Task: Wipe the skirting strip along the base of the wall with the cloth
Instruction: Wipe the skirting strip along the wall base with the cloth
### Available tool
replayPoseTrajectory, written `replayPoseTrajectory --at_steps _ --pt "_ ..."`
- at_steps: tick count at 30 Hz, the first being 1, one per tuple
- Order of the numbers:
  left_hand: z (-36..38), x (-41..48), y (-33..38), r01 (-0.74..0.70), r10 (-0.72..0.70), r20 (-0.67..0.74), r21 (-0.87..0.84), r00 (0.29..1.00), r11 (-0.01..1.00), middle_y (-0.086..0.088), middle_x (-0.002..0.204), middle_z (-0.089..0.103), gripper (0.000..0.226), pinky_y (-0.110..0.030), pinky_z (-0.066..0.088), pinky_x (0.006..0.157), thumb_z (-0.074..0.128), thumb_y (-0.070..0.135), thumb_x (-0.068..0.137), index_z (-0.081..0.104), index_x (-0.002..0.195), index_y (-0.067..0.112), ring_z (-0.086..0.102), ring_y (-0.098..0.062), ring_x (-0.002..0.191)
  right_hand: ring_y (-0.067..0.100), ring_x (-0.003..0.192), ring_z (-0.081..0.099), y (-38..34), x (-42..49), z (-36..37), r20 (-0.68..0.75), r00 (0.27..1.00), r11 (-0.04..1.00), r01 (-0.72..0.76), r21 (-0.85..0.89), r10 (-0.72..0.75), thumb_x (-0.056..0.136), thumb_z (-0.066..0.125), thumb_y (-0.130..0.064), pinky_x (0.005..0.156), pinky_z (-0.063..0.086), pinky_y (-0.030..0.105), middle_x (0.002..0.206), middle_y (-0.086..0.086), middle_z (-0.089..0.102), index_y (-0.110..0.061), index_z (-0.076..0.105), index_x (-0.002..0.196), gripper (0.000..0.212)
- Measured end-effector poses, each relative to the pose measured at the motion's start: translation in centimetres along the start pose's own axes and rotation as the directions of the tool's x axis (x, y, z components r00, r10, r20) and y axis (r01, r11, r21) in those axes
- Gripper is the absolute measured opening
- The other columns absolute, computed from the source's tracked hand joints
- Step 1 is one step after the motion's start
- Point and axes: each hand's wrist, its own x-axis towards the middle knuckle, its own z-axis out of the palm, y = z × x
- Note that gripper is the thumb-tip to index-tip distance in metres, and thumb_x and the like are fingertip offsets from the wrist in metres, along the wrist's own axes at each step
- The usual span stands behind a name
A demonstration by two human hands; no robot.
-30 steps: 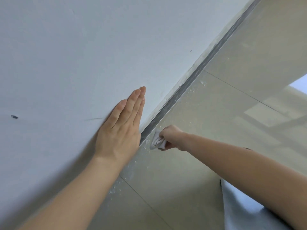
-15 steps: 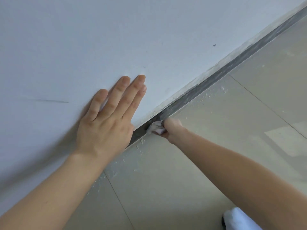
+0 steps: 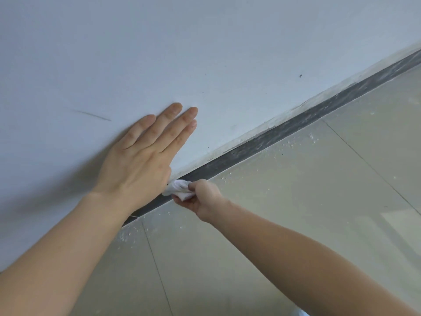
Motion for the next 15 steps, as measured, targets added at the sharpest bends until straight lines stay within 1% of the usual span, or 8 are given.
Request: replayPoseTrajectory --at_steps 3,5,6,7,9,11,13,15 --pt "-0.2 0.1 0.1 0.019 -0.019 -0.009 -0.038 1.000 0.999 0.003 0.160 0.013 0.062 -0.031 0.001 0.117 0.018 0.013 0.092 0.019 0.154 0.014 0.008 -0.016 0.147 0.026 0.055 0.060 -2.7 1.0 -0.6 -0.112 0.987 0.993 0.113 -0.023 -0.114 0.090 0.032 0.010 0.050 0.058 0.029 0.078 0.021 0.055 0.006 0.051 0.088 0.020" --pt "-0.4 0.1 0.0 0.028 -0.028 0.015 -0.056 0.999 0.998 0.003 0.160 0.012 0.069 -0.031 -0.001 0.118 0.028 0.010 0.085 0.020 0.154 0.014 0.004 -0.014 0.147 0.023 0.042 0.060 -5.6 1.0 -2.4 -0.164 0.966 0.980 0.201 -0.006 -0.199 0.089 0.030 0.011 0.036 0.052 0.024 0.084 0.021 0.055 0.005 0.051 0.098 0.025" --pt "-0.5 0.0 -0.1 0.032 -0.030 0.030 -0.059 0.999 0.998 0.003 0.161 0.011 0.073 -0.031 -0.002 0.118 0.033 0.010 0.082 0.020 0.154 0.014 0.003 -0.013 0.147 0.021 0.040 0.060 -6.9 0.6 -3.5 -0.197 0.951 0.971 0.240 -0.008 -0.237 0.088 0.029 0.012 0.035 0.050 0.022 0.089 0.022 0.055 0.005 0.052 0.103 0.028" --pt "-0.6 0.0 -0.1 0.031 -0.029 0.041 -0.062 0.999 0.998 0.003 0.161 0.011 0.075 -0.031 -0.003 0.119 0.036 0.011 0.080 0.020 0.154 0.014 0.003 -0.013 0.147 0.021 0.042 0.060 -8.1 0.4 -4.6 -0.227 0.935 0.960 0.280 0.007 -0.271 0.088 0.030 0.013 0.036 0.050 0.021 0.094 0.021 0.054 0.005 0.052 0.103 0.028" --pt "-0.7 0.0 0.0 0.031 -0.028 0.049 -0.071 0.998 0.997 0.003 0.161 0.011 0.075 -0.031 -0.004 0.119 0.036 0.011 0.080 0.021 0.153 0.014 0.004 -0.014 0.147 0.021 0.055 0.061 -9.9 -0.8 -6.3 -0.282 0.899 0.931 0.361 0.045 -0.335 0.089 0.031 0.013 0.041 0.054 0.022 0.096 0.019 0.054 0.005 0.053 0.093 0.023" --pt "-0.7 0.0 0.0 0.035 -0.032 0.044 -0.085 0.999 0.996 0.003 0.161 0.012 0.075 -0.031 -0.003 0.119 0.037 0.010 0.080 0.022 0.153 0.014 0.006 -0.015 0.147 0.020 0.062 0.060 -10.8 -1.6 -7.4 -0.364 0.856 0.877 0.449 0.170 -0.368 0.090 0.034 0.008 0.051 0.058 0.022 0.090 0.016 0.057 0.003 0.055 0.095 0.022" --pt "-0.7 0.0 0.1 0.038 -0.035 0.040 -0.086 0.999 0.996 0.002 0.160 0.013 0.075 -0.032 -0.001 0.119 0.038 0.010 0.079 0.023 0.153 0.014 0.006 -0.015 0.147 0.018 0.058 0.058 -10.8 -2.2 -7.8 -0.425 0.822 0.835 0.502 0.226 -0.379 0.089 0.036 0.003 0.062 0.058 0.023 0.076 0.012 0.061 0.001 0.060 0.096 0.026" --pt "-0.5 0.1 0.3 0.044 -0.041 0.037 -0.078 0.998 0.996 0.002 0.160 0.013 0.076 -0.033 0.000 0.119 0.039 0.009 0.079 0.023 0.153 0.014 0.004 -0.015 0.148 0.018 0.057 0.054 -9.9 -3.1 -7.3 -0.403 0.805 0.857 0.508 0.089 -0.436 0.083 0.042 0.007 0.071 0.055 0.028 0.067 0.011 0.062 -0.001 0.066 0.071 0.028"
